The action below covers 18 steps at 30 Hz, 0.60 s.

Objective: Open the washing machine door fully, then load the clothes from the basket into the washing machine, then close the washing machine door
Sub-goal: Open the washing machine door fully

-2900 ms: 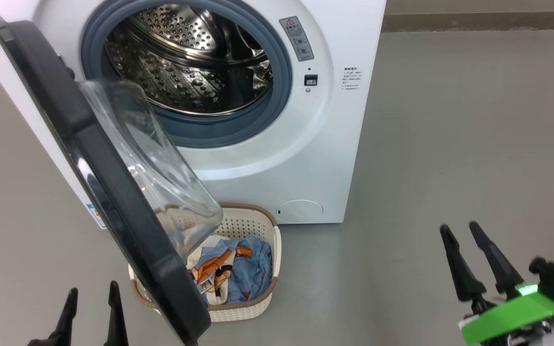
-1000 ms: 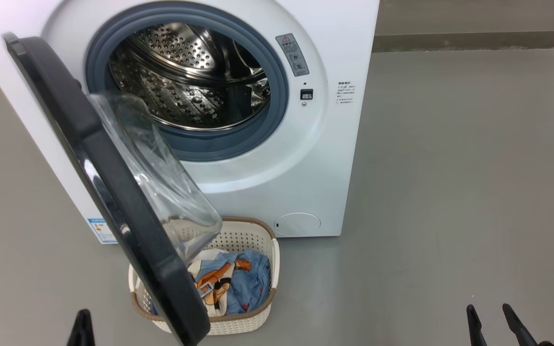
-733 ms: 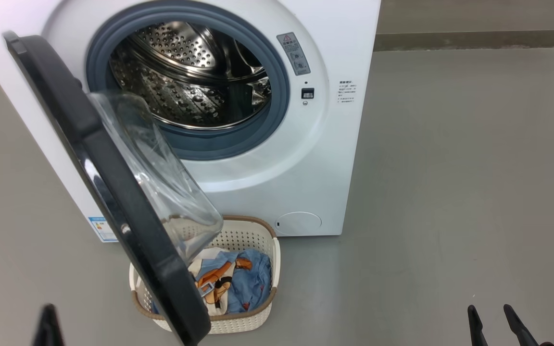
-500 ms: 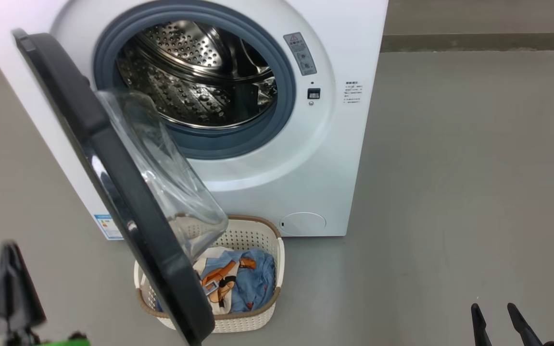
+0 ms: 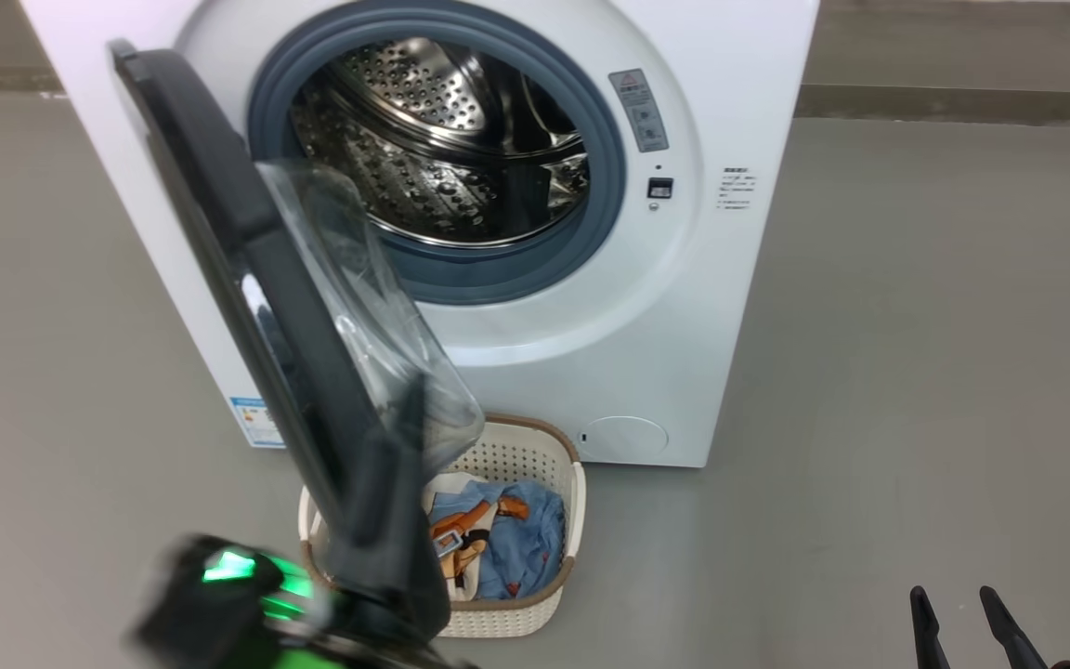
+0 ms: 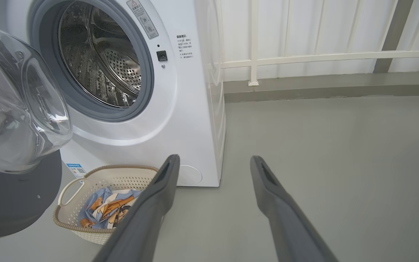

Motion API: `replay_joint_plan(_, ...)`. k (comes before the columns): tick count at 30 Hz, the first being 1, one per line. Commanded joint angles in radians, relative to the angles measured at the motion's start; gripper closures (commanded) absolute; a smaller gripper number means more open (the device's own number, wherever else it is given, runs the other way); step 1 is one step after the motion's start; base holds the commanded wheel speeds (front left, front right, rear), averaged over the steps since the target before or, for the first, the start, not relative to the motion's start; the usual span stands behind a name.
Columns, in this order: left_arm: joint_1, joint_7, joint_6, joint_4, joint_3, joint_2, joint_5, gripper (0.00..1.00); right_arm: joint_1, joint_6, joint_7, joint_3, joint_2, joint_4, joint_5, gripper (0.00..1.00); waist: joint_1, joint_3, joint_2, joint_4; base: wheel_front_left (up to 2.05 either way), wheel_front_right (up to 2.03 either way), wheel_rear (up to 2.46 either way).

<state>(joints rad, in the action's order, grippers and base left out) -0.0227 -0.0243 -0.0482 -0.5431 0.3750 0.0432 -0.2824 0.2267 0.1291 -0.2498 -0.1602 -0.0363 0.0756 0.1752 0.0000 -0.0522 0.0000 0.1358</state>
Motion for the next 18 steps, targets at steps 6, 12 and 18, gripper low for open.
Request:
replay_joint_plan(6, 0.008, 0.08, -0.078, 0.138, 0.119, 0.007, -0.163, 1.0, -0.021, 0.002, -0.012, 0.039, -0.014, -0.016, 0.023, 0.0, 0.0, 0.013, 0.0, 0.038, 0.0, 0.0, 0.0)
replay_joint_plan(12, -0.002, 0.062, -0.116, 0.285, 0.125, 0.007, -0.197, 1.0, -0.031, 0.002, -0.012, 0.041, -0.014, -0.011, 0.018, 0.0, 0.0, 0.019, 0.0, 0.044, 0.0, 0.0, 0.0)
replay_joint_plan(18, -0.036, 0.01, -0.157, 0.401, 0.149, 0.007, -0.211, 1.0, -0.032, 0.002, -0.012, 0.047, -0.014, -0.006, 0.018, 0.0, 0.0, 0.028, 0.0, 0.044, 0.0, 0.0, 0.0)
